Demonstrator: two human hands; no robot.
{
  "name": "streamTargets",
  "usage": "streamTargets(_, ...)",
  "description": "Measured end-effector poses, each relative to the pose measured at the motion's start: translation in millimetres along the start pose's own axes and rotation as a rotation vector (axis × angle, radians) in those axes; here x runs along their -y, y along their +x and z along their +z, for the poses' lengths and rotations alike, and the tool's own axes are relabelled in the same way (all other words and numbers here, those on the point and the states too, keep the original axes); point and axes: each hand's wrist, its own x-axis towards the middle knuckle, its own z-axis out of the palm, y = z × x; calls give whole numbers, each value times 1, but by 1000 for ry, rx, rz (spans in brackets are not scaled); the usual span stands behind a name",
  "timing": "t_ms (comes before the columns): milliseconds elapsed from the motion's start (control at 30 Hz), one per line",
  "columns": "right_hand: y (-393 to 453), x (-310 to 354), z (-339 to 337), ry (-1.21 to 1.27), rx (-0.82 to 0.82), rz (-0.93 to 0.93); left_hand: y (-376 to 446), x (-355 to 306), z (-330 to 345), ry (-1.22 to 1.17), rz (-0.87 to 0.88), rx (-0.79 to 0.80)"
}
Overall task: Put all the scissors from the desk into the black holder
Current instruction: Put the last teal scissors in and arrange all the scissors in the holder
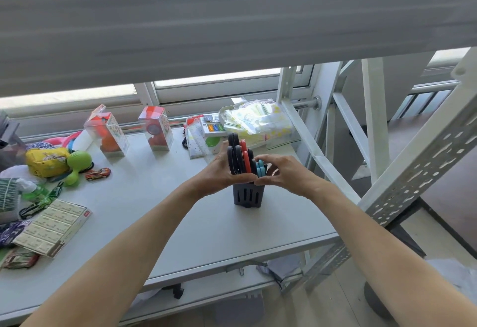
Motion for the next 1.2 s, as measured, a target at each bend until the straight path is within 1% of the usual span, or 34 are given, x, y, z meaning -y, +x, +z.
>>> streamTargets(100,2,-1,-5,20,47,20,-2,-2,-3,11,-11,22)
streamTargets(167,1,-2,-8,31,93,29,-4,-2,-7,-18,-7,70)
streamTargets(300,-3,-7,-4,91,39,13,-9,-9,-12,-122,-23,148)
streamTargets(400,-1,-8,-3,101,29,15,-12,-15,-13,-150,-30,156)
streamTargets(733,7,-5,-6,86,71,69,-8,-17,-11,-173,-17,102)
streamTargets(933,4,-2,-6,-1,89,72,-14,-15,-3,-159,-34,40)
streamTargets(1067,0,1,2,-46,13,56,-18,-1,1,-58,-24,-20)
streamTargets(1200,-13,-2,13,22,-84,36,-24,7,10,49,-20,-130)
